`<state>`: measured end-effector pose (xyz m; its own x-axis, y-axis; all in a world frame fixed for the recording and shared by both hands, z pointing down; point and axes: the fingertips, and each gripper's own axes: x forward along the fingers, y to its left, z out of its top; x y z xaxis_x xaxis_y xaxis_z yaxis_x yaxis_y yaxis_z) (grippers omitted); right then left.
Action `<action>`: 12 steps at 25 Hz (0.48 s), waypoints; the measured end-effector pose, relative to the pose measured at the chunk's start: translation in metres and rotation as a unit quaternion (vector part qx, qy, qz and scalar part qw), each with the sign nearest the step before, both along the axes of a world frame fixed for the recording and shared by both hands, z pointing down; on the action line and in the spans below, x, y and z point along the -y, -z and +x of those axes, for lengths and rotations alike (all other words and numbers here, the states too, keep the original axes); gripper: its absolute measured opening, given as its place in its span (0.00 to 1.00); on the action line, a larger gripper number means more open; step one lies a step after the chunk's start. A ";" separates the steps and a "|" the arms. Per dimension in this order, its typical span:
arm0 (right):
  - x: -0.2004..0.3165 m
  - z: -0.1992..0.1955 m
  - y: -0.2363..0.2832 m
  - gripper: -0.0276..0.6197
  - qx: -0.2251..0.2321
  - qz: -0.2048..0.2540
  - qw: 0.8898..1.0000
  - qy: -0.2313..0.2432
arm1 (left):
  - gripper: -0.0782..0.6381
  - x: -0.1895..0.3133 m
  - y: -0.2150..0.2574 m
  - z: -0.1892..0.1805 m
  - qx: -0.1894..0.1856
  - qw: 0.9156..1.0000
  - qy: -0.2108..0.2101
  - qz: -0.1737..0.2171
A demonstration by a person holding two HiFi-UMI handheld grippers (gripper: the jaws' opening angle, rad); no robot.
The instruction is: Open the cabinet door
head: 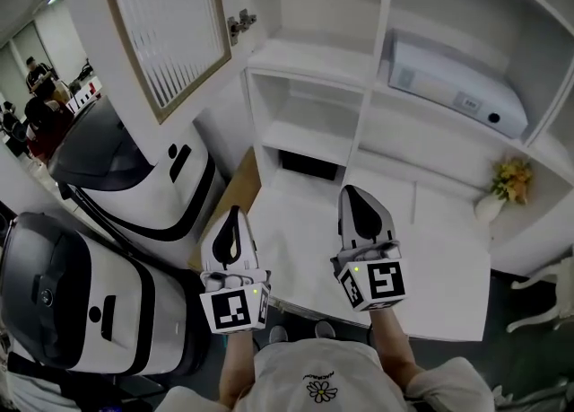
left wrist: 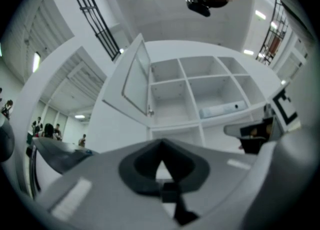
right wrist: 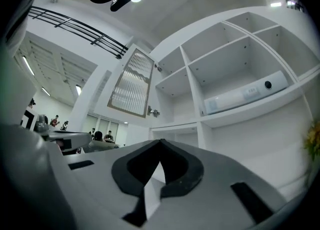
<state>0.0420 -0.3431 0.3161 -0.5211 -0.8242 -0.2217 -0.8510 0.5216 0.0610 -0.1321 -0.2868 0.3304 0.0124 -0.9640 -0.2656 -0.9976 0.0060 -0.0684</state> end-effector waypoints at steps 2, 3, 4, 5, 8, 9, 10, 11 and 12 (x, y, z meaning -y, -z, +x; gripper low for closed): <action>-0.001 -0.002 -0.014 0.04 -0.007 -0.014 1.000 0.004 | 0.12 0.001 -0.003 0.003 0.003 1.000 -0.002 -0.003; -0.001 -0.003 -0.020 0.04 -0.010 -0.021 1.000 0.006 | 0.12 0.002 -0.004 0.005 0.004 1.000 -0.002 -0.004; -0.001 -0.005 -0.024 0.04 -0.015 -0.027 0.999 0.009 | 0.12 0.003 -0.005 0.006 0.005 1.000 -0.004 -0.005; 0.000 -0.006 -0.028 0.04 -0.019 -0.031 0.999 0.010 | 0.12 0.004 -0.006 0.007 0.004 1.000 -0.005 -0.005; 0.001 -0.011 -0.031 0.04 -0.024 -0.035 0.999 0.014 | 0.12 0.006 -0.006 0.009 0.004 1.000 -0.009 -0.005; 0.001 -0.012 -0.031 0.04 -0.023 -0.034 0.999 0.014 | 0.12 0.006 -0.006 0.009 0.004 1.000 -0.010 -0.005; 0.001 -0.012 -0.030 0.04 -0.022 -0.033 0.999 0.014 | 0.12 0.007 -0.005 0.008 0.003 1.000 -0.010 -0.004; 0.001 -0.013 -0.029 0.04 -0.021 -0.032 0.999 0.015 | 0.12 0.007 -0.005 0.008 0.003 1.000 -0.010 -0.004; 0.002 -0.014 -0.029 0.04 -0.020 -0.032 0.999 0.015 | 0.12 0.008 -0.005 0.007 0.002 1.000 -0.010 -0.004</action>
<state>0.0283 -0.3447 0.3447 -0.5540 -0.8195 -0.1465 -0.8319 0.5516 0.0606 -0.1253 -0.2944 0.3354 0.0319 -0.9657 -0.2576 -0.9973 -0.0136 -0.0727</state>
